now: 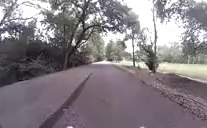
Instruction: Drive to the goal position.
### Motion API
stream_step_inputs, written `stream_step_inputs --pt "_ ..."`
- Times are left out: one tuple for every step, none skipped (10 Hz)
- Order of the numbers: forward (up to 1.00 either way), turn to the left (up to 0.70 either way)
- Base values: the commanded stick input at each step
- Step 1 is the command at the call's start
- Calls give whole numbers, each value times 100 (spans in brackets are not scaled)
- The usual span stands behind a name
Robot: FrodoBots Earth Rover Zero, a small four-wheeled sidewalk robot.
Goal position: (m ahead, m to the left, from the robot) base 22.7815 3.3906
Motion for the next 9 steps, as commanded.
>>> stream_step_inputs --pt "100 -16" --pt "100 -12" --pt "100 -9" --pt "100 -4" --pt "100 -2" --pt "100 -2" --pt "100 -1" --pt "100 -1" --pt "100 -1"
